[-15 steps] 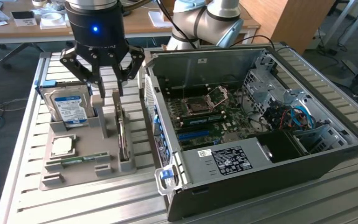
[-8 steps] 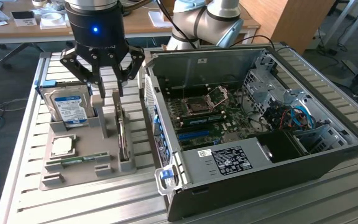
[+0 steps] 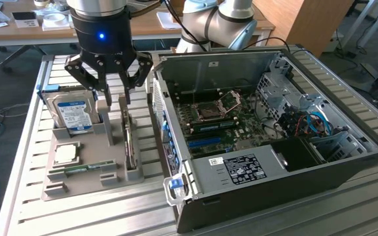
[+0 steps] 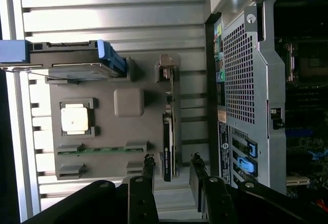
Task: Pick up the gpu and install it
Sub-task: 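Pick up the gpu and move the gpu toward the slot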
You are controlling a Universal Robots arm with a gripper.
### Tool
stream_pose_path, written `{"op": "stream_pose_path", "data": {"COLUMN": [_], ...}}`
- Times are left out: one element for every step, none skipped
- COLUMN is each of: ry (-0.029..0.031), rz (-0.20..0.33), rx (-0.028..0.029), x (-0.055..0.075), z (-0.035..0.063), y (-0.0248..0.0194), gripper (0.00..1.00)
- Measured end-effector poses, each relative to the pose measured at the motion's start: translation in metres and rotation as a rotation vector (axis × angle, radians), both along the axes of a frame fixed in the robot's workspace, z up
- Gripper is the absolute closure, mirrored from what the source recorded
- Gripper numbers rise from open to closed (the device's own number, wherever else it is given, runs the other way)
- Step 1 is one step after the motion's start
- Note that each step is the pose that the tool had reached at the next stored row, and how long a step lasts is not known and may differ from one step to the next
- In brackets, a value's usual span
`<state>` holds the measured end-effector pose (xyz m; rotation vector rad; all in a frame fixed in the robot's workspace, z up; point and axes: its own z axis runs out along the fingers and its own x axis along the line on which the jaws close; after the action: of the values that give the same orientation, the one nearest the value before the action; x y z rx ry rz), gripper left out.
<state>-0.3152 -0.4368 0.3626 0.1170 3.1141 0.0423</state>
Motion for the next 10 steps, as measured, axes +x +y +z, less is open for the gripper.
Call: {"op": "stream_pose_path", "data": {"ry": [0.0001,0.0001,0.0000,-0.0001,-0.0002,-0.0004,-0.0004,-0.0001,0.0000,-0.0001], "rz": [0.000,0.000,0.000,0.000,0.000,0.000,0.000,0.000,0.000,0.000], "rx": [0.0001,0.0001,0.0002,0.0003,0.0003,0.0005,0.0005,0.0003,0.0003,0.0003], "x": [0.0000,0.0000,0.0000,0.0000,0.0000,0.0000,0.0000,0.0000,0.0000,0.0000], "z": [0.0000,0.0000,0.0000,-0.0001,-0.0002,-0.0009,-0.0021,-0.0036,-0.0054,-0.0074], "y": [0.0000,0.0000,0.0000,0.0000,0.0000,0.0000,0.0000,0.0000,0.0000,0.0000], "gripper": [0.59,0.59,0.59,0.59,0.59,0.59,0.59,0.59,0.59,0.59]}}
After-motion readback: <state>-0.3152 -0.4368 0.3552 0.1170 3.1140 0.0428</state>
